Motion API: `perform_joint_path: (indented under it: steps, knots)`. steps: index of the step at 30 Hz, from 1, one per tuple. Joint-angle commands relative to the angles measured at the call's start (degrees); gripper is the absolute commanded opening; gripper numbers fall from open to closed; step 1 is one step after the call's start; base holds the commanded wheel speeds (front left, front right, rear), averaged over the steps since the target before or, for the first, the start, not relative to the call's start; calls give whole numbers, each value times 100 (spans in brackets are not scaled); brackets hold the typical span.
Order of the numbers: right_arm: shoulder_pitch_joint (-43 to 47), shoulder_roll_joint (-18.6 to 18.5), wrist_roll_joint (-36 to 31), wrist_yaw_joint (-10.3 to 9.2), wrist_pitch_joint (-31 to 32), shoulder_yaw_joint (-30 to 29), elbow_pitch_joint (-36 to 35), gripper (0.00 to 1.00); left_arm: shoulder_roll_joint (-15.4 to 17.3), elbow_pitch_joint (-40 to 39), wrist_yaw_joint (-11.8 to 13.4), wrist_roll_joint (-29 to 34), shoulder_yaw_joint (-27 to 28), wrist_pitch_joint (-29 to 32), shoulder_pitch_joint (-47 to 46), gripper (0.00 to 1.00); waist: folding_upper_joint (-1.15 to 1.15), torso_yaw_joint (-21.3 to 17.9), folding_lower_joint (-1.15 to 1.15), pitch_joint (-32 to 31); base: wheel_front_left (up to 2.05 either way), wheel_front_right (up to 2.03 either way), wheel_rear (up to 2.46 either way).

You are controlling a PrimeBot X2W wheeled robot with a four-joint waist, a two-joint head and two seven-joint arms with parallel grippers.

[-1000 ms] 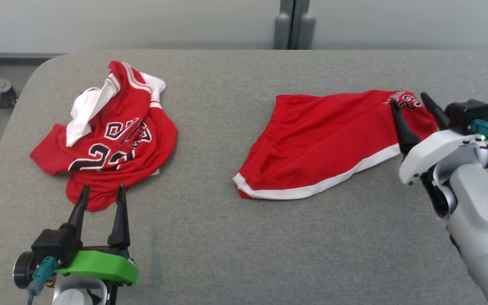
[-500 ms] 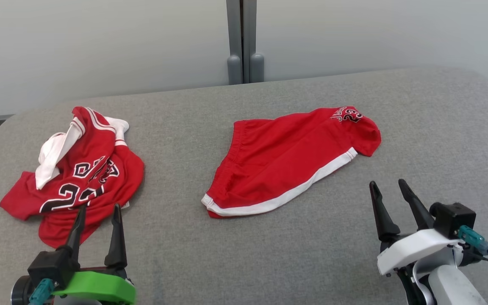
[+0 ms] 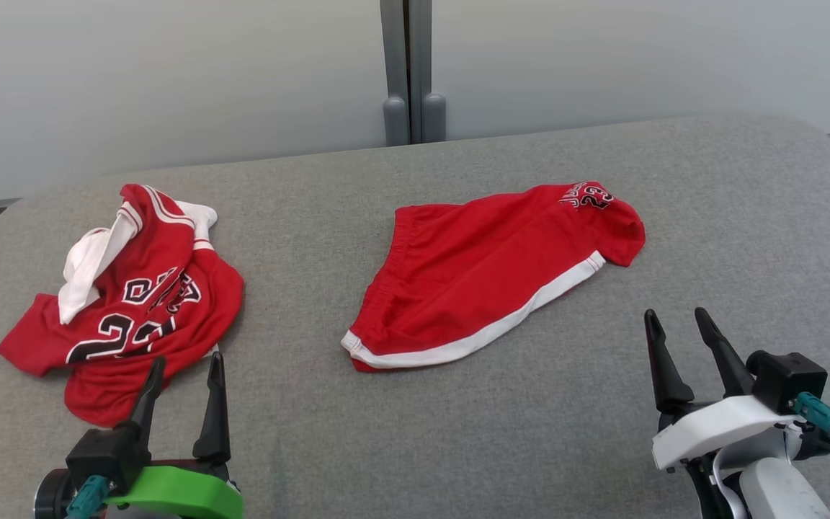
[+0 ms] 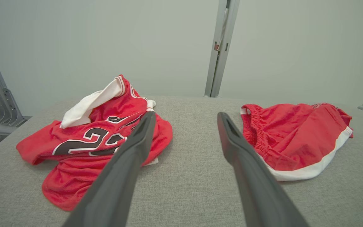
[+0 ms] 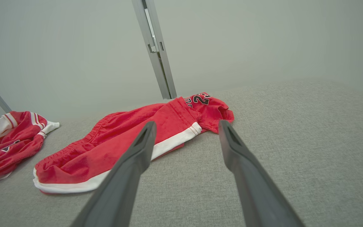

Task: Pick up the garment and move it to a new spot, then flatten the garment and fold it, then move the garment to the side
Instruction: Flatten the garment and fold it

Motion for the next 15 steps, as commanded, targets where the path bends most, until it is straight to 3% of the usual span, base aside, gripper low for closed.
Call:
perform_joint_path:
  steps: [1,15]
  knots:
    - [12,14,-39,-8,-20,-16,-35,100,51,0,-17,-22,8,-2,-36,100,0,9,0,13,0,0,0]
    - [-75,-19,3,-8,-20,-81,-77,100,115,67,-18,-133,-78,-2,-167,100,0,-44,0,81,0,0,0]
